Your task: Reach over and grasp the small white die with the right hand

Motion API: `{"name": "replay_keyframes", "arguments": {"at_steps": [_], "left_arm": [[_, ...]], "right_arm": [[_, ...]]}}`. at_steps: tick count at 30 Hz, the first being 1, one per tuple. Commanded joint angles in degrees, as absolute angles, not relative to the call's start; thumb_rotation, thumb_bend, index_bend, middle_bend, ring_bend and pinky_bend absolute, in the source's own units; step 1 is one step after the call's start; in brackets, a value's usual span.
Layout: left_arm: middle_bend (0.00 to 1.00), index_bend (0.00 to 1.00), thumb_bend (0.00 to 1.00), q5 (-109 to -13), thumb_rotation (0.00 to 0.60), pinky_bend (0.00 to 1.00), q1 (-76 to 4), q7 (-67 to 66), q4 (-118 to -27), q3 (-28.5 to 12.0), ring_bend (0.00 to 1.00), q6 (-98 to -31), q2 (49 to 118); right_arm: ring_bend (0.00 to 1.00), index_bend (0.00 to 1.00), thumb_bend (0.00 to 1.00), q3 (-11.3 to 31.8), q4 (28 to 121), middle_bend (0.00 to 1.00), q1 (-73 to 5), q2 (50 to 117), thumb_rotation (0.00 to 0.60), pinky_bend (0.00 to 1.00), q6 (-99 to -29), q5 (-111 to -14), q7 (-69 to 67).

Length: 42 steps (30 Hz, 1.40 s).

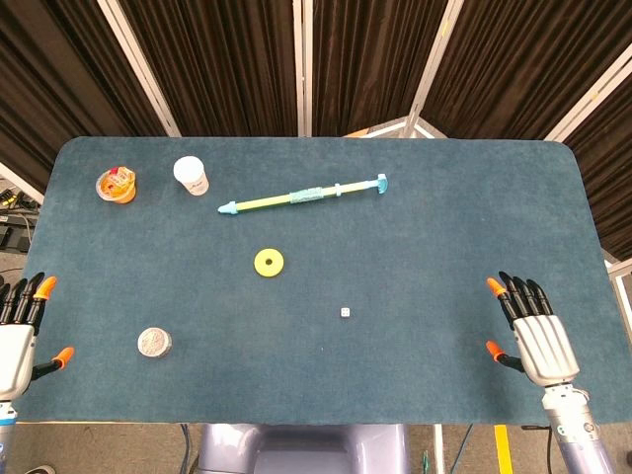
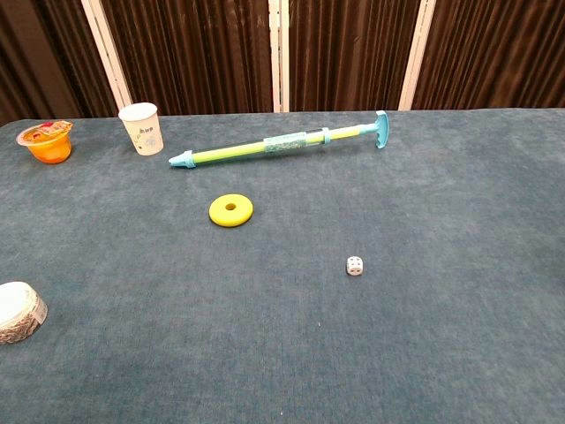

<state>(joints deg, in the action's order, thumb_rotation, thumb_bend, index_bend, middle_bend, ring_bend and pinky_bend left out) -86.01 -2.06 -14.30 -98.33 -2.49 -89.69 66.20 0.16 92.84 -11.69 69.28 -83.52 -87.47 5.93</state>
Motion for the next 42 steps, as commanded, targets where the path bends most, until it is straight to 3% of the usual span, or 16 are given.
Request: {"name": "replay_keyframes", "arguments": {"at_steps": [1, 9, 19, 30, 42], "left_arm": [[0.00, 0.00, 0.03, -85.98, 0.600, 0.00, -2.05, -14.10, -98.38, -2.54, 0.00, -89.71, 66.08], [0.00, 0.00, 0.03, -85.72, 0.600, 0.00, -2.02, -12.88, -98.68, -2.94, 0.00, -89.88, 65.34], [0.00, 0.00, 0.03, -84.65, 0.600, 0.00, -2.32, -11.77, -98.06, -3.37, 0.00, -89.07, 65.12], [0.00, 0.00, 0.03, -83.50, 0.600, 0.00, -2.76, -11.04, -96.99, -3.83, 0.00, -88.12, 65.22], [0.00, 0.00, 0.03, -82.38, 0.600, 0.00, -3.07, -10.79, -96.63, -4.11, 0.00, -87.31, 65.24]], "right_arm": [[0.00, 0.06, 0.15, 0.74, 94.19, 0.00, -12.16, 69.31, 0.600, 0.00, -83.23, -87.85, 5.78], [0.00, 0.24, 0.14, 3.51, 101.08, 0.00, -17.58, 71.69, 0.600, 0.00, -76.65, -88.55, 9.30], [0.00, 0.32, 0.14, 9.08, 104.36, 0.03, -25.40, 81.30, 0.600, 0.00, -65.29, -74.49, 19.09], [0.00, 0.37, 0.15, 12.44, 100.61, 0.07, -30.83, 92.45, 0.600, 0.00, -63.27, -59.21, 30.00], [0.00, 0.40, 0.16, 13.02, 93.58, 0.09, -33.88, 99.76, 0.600, 0.00, -62.64, -54.34, 29.91]]}}
